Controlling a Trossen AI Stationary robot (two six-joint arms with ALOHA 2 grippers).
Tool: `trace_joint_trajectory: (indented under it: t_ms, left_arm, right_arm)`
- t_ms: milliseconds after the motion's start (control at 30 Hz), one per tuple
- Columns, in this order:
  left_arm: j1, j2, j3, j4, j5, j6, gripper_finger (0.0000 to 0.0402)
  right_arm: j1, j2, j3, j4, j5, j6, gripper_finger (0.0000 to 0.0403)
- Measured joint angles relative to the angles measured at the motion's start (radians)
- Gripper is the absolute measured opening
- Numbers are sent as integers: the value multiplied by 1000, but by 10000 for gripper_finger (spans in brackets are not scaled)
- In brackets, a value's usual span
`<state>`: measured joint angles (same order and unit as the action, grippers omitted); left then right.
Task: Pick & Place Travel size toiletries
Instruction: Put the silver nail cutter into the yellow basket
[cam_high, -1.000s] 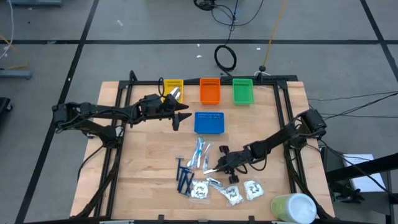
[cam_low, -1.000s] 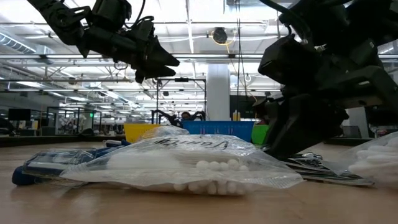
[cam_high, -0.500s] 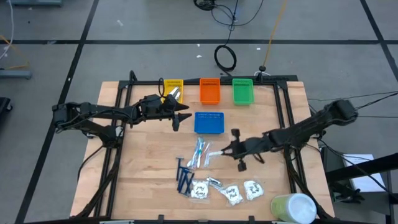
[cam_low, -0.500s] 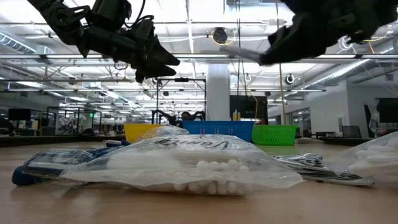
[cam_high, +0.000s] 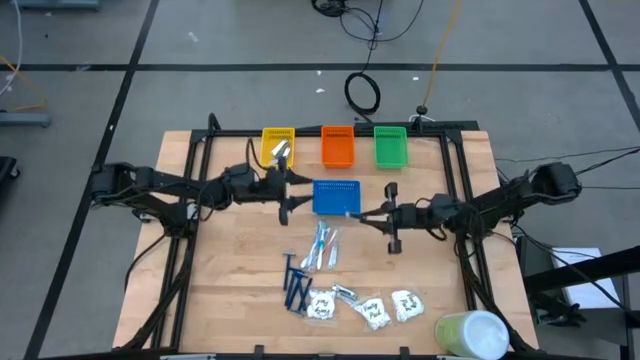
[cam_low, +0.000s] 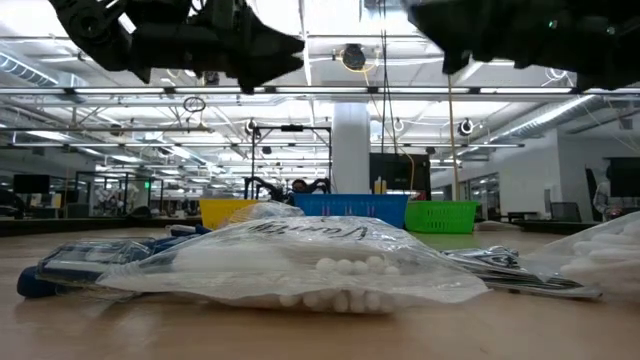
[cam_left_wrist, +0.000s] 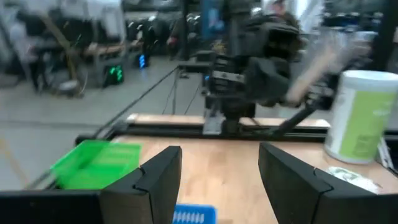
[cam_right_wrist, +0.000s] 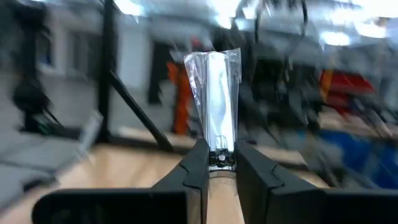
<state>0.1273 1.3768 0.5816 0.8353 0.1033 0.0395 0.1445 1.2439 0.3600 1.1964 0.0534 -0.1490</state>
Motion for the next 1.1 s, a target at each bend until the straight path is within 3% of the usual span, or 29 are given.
trace_joint_trajectory:
  t_ms: [233, 600, 1100]
  left_arm:
    - [-84, 149, 26, 301, 0, 34, 212]
    - [-187, 366, 273, 278, 2, 128, 212]
    - [-193, 472, 431, 244, 1, 141, 212]
  right_arm:
    - [15, 90, -3, 139, -30, -41, 40]
    - [0, 116, -3, 176, -29, -32, 40]
    - [0, 116, -3, 167, -30, -31, 40]
